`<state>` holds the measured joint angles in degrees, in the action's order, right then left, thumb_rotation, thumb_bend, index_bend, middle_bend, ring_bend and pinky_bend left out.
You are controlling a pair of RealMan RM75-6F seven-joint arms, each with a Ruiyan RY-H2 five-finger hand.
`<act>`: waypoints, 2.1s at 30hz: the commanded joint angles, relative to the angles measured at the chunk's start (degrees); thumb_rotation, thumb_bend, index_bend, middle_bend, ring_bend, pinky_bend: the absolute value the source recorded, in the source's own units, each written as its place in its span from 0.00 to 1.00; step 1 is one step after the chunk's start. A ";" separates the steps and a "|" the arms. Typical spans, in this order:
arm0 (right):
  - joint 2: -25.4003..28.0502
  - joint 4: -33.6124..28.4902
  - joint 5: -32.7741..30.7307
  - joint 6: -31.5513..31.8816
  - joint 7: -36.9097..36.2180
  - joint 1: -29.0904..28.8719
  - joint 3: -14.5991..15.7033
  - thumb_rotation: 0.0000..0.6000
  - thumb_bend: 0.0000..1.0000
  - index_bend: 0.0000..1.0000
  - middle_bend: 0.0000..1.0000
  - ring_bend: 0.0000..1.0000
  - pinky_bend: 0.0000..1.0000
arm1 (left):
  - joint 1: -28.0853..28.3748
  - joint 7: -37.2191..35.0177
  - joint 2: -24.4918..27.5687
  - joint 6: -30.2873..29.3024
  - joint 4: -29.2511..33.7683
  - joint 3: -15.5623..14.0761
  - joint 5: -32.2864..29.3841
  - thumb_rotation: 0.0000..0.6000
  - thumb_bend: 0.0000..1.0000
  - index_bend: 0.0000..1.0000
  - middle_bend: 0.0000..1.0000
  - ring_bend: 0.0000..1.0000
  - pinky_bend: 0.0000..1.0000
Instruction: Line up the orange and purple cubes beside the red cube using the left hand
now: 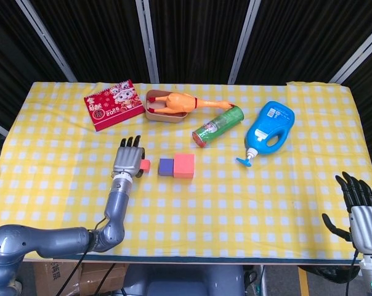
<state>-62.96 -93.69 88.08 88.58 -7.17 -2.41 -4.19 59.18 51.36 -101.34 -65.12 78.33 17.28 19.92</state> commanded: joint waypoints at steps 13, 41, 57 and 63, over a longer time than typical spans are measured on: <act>0.14 -0.05 -0.16 -0.15 -0.26 0.01 0.01 1.00 0.37 0.00 0.00 0.00 0.04 | 1.09 0.25 -2.61 1.94 -2.71 0.76 0.16 1.00 0.36 0.42 0.00 0.00 0.02; 0.13 0.05 0.00 -0.01 -0.13 0.05 0.08 1.00 0.37 0.00 0.00 0.00 0.04 | -1.69 -1.83 0.36 1.16 3.04 0.29 1.98 1.00 0.31 0.25 0.00 0.00 0.02; -0.37 -0.10 -0.01 0.31 1.10 0.09 -0.03 1.00 0.37 0.00 0.00 0.00 0.04 | -5.59 -1.97 8.46 2.45 12.92 -4.67 1.20 1.00 0.52 0.23 0.00 0.00 0.02; -0.28 -0.10 0.00 0.29 0.96 0.07 -0.07 1.00 0.37 0.00 0.00 0.00 0.04 | -4.89 -2.40 7.43 2.92 12.46 -4.79 1.34 1.00 0.52 0.23 0.00 0.00 0.02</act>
<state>-63.25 -93.79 88.08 88.87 -6.21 -2.33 -4.23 54.20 49.05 -93.79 -62.26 90.89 12.48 21.20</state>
